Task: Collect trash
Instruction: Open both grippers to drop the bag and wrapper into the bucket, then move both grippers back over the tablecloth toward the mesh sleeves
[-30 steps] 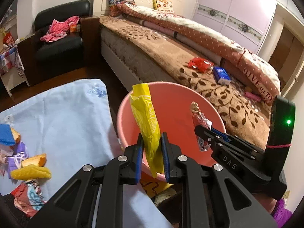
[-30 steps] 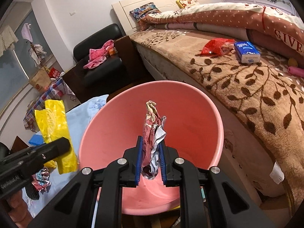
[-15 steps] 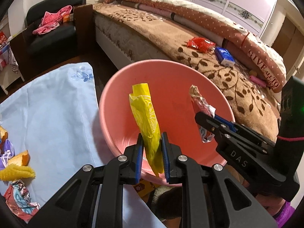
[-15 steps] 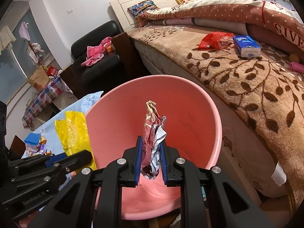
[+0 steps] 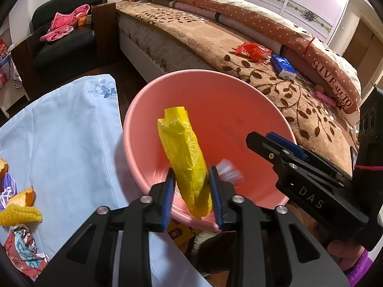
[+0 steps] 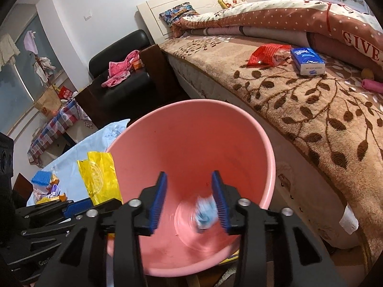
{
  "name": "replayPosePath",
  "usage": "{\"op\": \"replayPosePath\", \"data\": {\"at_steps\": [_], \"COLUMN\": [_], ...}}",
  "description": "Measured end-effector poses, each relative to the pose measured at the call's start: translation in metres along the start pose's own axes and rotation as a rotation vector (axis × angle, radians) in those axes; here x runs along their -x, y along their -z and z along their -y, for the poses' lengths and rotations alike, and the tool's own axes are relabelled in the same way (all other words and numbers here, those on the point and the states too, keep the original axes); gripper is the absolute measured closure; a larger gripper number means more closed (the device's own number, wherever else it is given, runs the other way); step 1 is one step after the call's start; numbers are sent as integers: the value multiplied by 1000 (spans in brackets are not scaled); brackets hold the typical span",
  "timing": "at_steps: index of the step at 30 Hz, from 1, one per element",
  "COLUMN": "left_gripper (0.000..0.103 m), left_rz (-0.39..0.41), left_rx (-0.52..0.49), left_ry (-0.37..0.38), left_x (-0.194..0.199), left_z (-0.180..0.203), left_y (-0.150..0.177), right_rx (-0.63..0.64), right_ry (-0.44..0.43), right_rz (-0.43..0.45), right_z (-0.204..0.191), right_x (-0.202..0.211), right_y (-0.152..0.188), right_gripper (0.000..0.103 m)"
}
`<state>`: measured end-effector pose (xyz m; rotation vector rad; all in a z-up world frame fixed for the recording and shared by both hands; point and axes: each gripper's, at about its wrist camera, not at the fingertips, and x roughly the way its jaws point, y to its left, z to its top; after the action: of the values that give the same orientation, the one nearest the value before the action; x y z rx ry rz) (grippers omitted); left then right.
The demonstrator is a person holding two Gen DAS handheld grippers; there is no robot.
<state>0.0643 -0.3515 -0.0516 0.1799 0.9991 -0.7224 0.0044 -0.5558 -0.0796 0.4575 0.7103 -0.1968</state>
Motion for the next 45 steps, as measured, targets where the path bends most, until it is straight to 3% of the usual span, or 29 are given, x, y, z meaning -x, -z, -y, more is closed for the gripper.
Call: {"op": "replayPosePath", "data": {"at_steps": [6,24,39,42,45], "left_gripper": [64,63,62,53,52], "left_rz": [11,78,118,124,136], "left_rx": [8,75,205,233,252], "left_ry": [1,-19,-95,-109,-119], "left_x": [7,50,103,112,120], "left_z": [-2,-28,-91,-102,-111], "left_y": [0,10,50,59,66], "right_rx": [1,25,122,138,152], "right_ry": [-4,-31,-126,-137,-144], "right_rz": [9,48,38,31,26], "right_z": [-2,-22,-77,-86,-95], "right_x": [5,28,43,45,46], "right_y": [-1,2,23,28,31], "right_gripper": [60,60,60,60,60]}}
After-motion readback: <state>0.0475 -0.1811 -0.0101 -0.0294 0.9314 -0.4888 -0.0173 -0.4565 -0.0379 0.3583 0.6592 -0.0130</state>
